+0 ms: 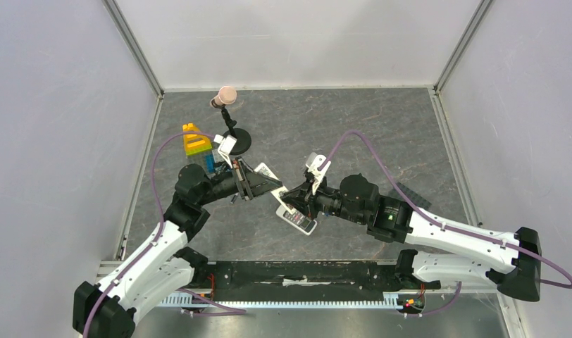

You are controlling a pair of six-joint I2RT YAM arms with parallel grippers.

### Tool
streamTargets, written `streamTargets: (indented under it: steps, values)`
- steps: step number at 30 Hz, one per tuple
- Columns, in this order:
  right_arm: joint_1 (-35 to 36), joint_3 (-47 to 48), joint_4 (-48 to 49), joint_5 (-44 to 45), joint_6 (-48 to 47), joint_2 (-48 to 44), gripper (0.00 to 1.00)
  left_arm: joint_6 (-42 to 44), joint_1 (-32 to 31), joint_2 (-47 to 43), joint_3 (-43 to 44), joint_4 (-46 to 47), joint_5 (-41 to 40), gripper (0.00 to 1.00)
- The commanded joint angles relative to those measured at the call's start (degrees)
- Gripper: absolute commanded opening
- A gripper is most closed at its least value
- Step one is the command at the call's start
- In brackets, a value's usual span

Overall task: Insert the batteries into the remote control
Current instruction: Load the battery into the remote control.

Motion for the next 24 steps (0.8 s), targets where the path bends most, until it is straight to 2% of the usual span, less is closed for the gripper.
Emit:
streamTargets:
  steps: [1,14,24]
  values:
    - [0.4,-0.2,0.4,2.3,-1.0,-0.1,0.04,-1.4,0.2,0.1,1.2,3.1,0.0,0.02]
    - [0.7,-0.8,-0.5,0.9,-0.7,1.4,0.1,-4.6,0.2,0.2,-0.6,6.2,-3.0,0.02]
    - [0.7,0.6,-5.4,-0.2,-2.8,1.0,0.08,-4.6,0.2,0.0,-0.8,6.5,-2.8,0.02]
